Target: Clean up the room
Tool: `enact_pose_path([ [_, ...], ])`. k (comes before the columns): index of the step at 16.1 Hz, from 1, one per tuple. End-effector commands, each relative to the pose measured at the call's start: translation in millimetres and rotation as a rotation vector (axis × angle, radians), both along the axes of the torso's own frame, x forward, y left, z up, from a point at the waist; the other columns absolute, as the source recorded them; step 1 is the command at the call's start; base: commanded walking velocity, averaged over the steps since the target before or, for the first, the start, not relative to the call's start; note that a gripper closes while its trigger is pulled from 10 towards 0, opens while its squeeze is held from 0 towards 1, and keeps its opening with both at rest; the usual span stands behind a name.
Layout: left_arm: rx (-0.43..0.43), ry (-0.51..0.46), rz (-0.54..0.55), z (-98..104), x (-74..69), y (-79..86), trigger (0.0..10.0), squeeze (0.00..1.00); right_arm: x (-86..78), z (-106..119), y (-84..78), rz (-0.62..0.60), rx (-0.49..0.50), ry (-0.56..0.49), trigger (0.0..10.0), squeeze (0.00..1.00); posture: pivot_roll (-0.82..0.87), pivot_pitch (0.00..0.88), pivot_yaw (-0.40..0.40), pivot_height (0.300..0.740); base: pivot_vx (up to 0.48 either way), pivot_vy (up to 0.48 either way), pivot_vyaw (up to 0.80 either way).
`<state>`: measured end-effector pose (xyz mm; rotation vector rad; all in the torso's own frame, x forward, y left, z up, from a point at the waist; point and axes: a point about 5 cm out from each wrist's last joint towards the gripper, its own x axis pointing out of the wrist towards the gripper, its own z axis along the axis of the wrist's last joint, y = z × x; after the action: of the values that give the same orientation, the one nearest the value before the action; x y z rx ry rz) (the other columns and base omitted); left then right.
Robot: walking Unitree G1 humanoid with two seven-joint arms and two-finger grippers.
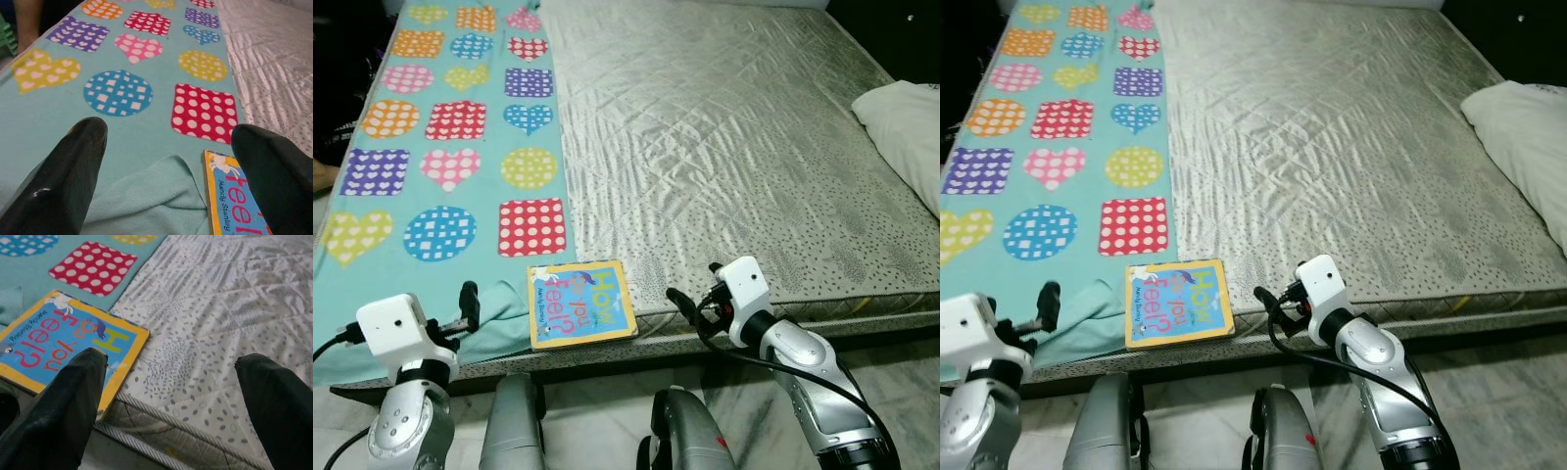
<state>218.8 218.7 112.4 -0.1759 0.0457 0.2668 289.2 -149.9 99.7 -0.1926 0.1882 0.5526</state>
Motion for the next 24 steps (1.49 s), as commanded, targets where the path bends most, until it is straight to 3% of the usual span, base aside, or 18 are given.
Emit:
enact_pose_path([
  [1,-0.008,0.031,0.007,-7,-3.3,2.1,10.0,0.0,-2.1,-2,-4.3,0.0,-0.007,0.006,10.0,0.0,-0.06,0.232,-0.115,0.58,0.0,0.0,0.0],
  [8,-0.014,0.023,0.031,-6,-2.7,1.3,10.0,0.0,-2.2,0,-4.9,0.015,-0.002,-0.006,10.0,0.0,-0.07,0.234,-0.124,0.508,0.0,0.0,0.0],
  [15,-0.036,-0.031,0.05,2,1.2,5.9,10.0,0.0,-2.8,-1,-9.0,0.011,-0.013,0.0,10.0,0.0,-0.07,0.23,-0.128,0.508,0.0,0.0,0.0],
  [19,-0.097,-0.055,0.036,3,2.2,1.3,10.0,0.0,-2.4,-1,-9.3,0.013,-0.015,-0.004,10.0,0.0,-0.07,0.222,-0.128,0.508,0.0,0.0,0.0],
  [24,-0.221,-0.071,-0.065,6,28.8,-8.4,10.0,0.0,-6.0,2,-13.8,-0.017,-0.015,-0.019,10.0,0.0,-0.09,0.226,-0.131,0.508,0.0,0.0,0.0],
])
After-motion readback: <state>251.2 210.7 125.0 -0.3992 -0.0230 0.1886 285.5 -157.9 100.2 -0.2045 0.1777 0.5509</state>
